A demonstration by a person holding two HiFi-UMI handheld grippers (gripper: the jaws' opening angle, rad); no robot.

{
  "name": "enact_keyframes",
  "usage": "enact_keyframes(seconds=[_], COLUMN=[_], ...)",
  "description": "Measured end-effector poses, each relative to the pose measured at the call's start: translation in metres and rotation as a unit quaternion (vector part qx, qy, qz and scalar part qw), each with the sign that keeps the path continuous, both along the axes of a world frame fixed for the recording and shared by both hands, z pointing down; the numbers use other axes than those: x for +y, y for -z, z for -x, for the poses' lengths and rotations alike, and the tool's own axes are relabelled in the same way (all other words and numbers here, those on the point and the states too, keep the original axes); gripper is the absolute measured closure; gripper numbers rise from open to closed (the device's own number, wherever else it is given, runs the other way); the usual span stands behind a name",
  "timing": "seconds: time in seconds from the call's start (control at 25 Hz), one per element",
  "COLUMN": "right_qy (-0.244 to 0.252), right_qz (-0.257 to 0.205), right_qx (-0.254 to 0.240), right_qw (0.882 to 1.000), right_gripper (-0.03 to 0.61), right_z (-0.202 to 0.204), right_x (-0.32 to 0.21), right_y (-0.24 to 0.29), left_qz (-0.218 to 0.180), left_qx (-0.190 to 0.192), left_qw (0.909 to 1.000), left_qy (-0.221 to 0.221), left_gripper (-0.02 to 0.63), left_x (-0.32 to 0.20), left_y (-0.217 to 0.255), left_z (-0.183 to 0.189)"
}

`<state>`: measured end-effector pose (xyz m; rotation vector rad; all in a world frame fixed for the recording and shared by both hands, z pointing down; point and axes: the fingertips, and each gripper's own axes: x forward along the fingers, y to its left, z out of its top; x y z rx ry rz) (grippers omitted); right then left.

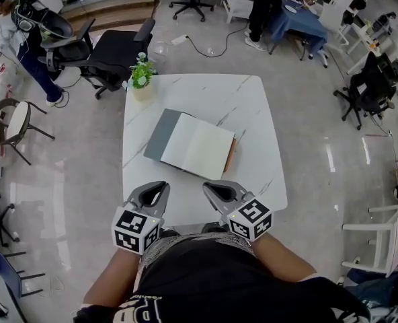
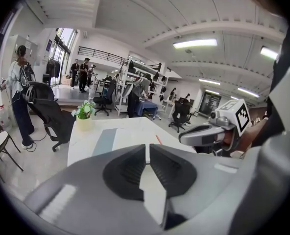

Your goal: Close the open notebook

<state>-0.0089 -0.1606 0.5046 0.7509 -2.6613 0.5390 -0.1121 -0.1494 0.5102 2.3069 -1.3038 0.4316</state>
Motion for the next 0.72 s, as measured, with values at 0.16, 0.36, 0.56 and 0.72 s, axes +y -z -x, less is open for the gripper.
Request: enact_keyframes(seconds=[0.16, 0.36, 0.56, 0.72], right_qy=[0.001, -0.002, -0.003, -0.009], right_qz=[-0.002, -0.004, -0.006, -0.007], right_qx=[0.002, 0.001, 0.001, 0.001], right_qw=[1.000, 1.000, 1.000, 1.000], right_gripper=[0.578, 0.578, 0.578, 0.578], right_z=[0.000, -0.001, 0.000, -0.002], right_x=[0.004, 0.006, 0.012, 0.012], right_y=[0.002, 0.004, 0.003, 0.002], left_qz=[-0.001, 0.006, 0.010, 0.012], left_qx=[0.011, 0.011, 0.020, 0.017], left_qw=[0.9999, 0.9999, 0.9997, 0.9998], left_qy=[-0.003, -0.007, -0.003, -0.005], left_gripper=[0.547, 0.520, 0.520, 0.520], left_x=[0.003, 0.005, 0.009, 0.009], left_y=[0.001, -0.001, -0.003, -0.005], left_z=[-0.002, -0.005, -0.001, 0.001])
